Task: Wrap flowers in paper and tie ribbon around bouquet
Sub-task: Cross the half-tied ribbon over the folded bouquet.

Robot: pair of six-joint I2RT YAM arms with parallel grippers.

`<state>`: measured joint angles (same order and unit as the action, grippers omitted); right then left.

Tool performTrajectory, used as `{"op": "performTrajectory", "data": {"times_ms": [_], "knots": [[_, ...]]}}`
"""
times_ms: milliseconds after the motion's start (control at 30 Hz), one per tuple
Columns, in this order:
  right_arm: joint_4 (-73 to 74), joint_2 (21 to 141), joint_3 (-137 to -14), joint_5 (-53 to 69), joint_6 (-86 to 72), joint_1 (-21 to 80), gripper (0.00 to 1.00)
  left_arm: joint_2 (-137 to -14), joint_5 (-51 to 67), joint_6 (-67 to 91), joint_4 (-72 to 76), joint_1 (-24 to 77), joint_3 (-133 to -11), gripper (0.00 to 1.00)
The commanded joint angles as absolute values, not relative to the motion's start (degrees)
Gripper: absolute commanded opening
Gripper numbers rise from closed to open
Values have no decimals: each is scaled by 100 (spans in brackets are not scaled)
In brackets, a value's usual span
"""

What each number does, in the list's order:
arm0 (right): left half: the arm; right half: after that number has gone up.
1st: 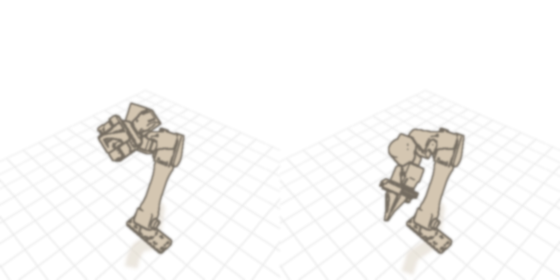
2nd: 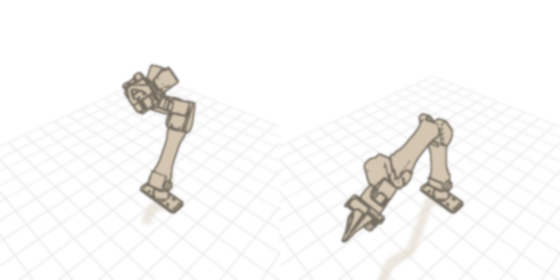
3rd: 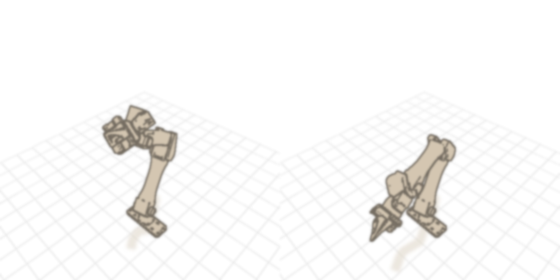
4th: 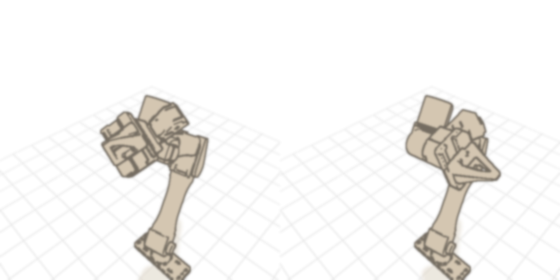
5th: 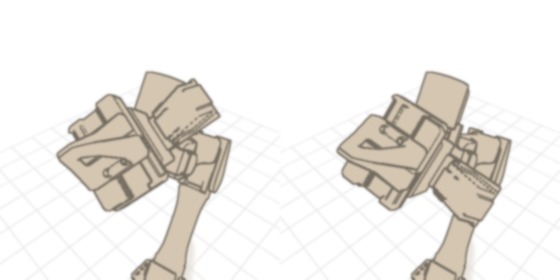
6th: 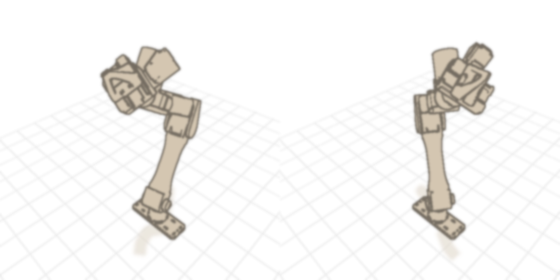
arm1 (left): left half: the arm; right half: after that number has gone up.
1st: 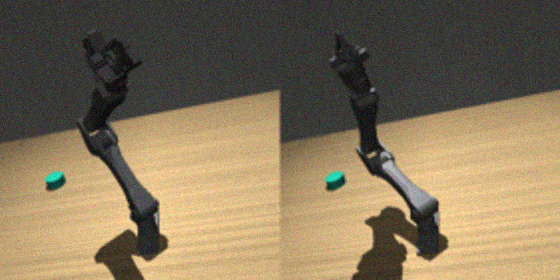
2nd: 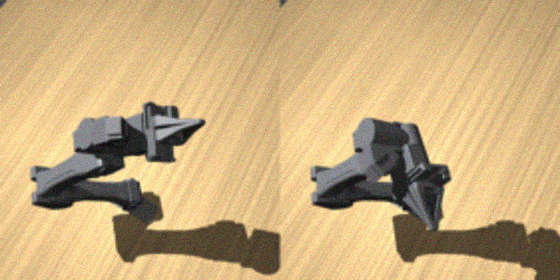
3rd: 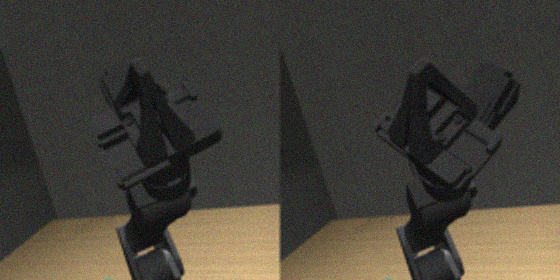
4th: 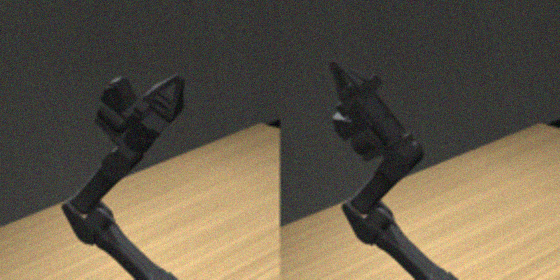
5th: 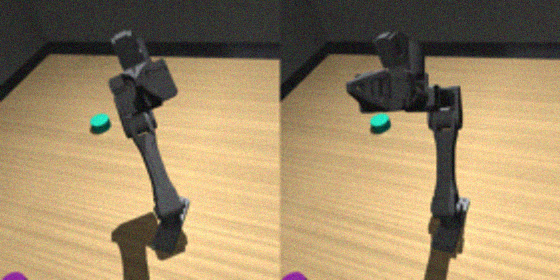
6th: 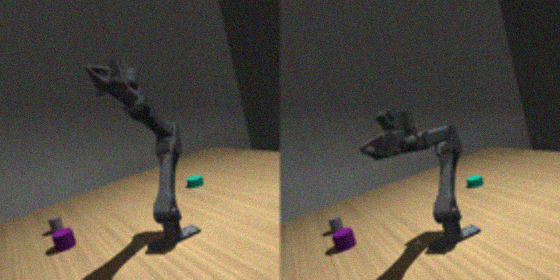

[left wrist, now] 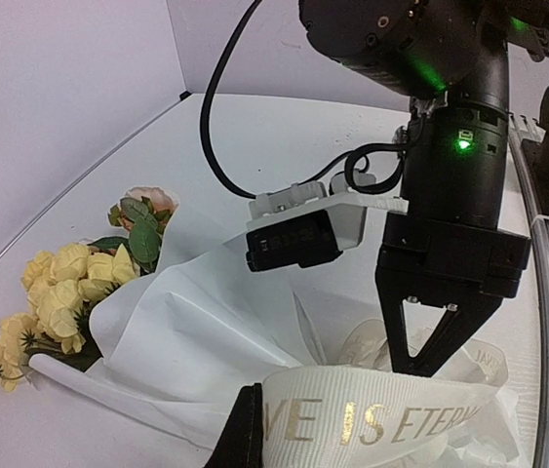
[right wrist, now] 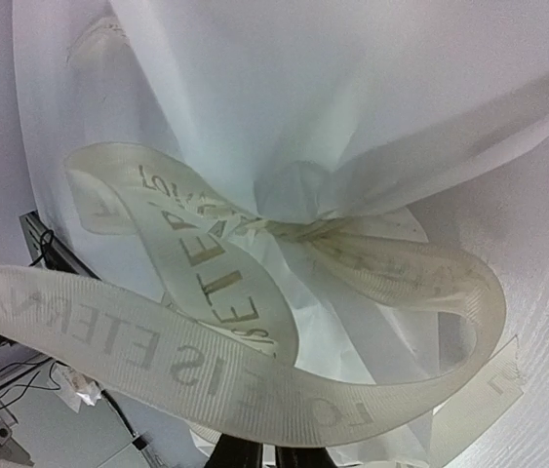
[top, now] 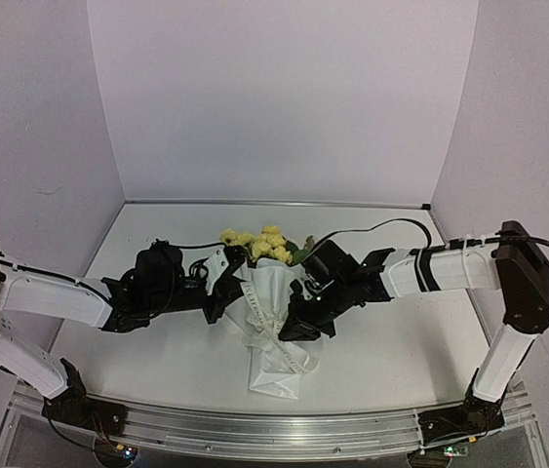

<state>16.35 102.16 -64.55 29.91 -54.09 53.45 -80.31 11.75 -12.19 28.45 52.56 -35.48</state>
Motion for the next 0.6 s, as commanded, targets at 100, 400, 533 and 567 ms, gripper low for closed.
{"op": "performTrajectory", "data": {"times_ms": [100,400,533,567], "knots": [[2021,9842,-6300,3097,-5136,5419,2,-8100,1162,-1398,3004,5152,-3902,1],[3030,9464,-6494,2990,-4584,5458,1,-8214,1214,-1446,2906,5074,-3947,1],[3645,9342,-6664,2765,-4161,5465,1,-8119,1173,-1364,2912,5067,-3805,1],[3881,9323,-6754,2674,-3995,5461,1,-8076,1162,-1341,2919,5070,-3763,1]]}}
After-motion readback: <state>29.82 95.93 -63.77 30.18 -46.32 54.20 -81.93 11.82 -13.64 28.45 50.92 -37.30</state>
